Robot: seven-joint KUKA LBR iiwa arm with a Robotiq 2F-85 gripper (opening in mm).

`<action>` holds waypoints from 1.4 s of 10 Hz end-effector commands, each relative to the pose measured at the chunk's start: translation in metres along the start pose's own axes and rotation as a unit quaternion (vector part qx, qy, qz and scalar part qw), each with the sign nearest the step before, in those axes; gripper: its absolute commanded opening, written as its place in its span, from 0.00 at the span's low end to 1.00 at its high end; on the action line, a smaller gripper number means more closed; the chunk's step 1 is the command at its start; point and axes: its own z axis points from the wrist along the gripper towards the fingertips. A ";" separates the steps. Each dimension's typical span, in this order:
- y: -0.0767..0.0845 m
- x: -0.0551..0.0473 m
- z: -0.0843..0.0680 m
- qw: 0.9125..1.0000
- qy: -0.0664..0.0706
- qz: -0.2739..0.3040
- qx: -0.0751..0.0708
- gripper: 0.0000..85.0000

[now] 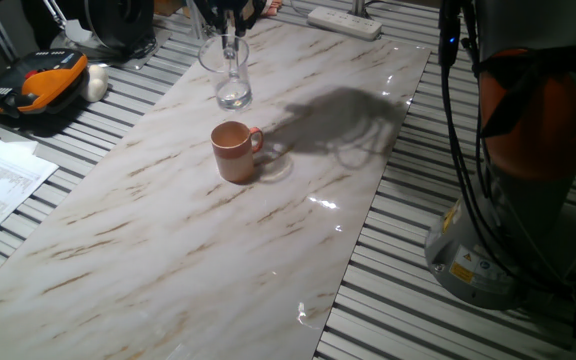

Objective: Pour the water from one cup into another empty cup

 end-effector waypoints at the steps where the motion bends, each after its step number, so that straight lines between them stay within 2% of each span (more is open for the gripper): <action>1: -0.001 -0.001 0.000 1.000 -0.003 0.000 0.003 0.00; 6: -0.004 -0.007 -0.003 1.000 -0.020 -0.006 0.020 0.00; 14: -0.015 -0.027 0.005 0.999 -0.028 -0.009 0.022 0.00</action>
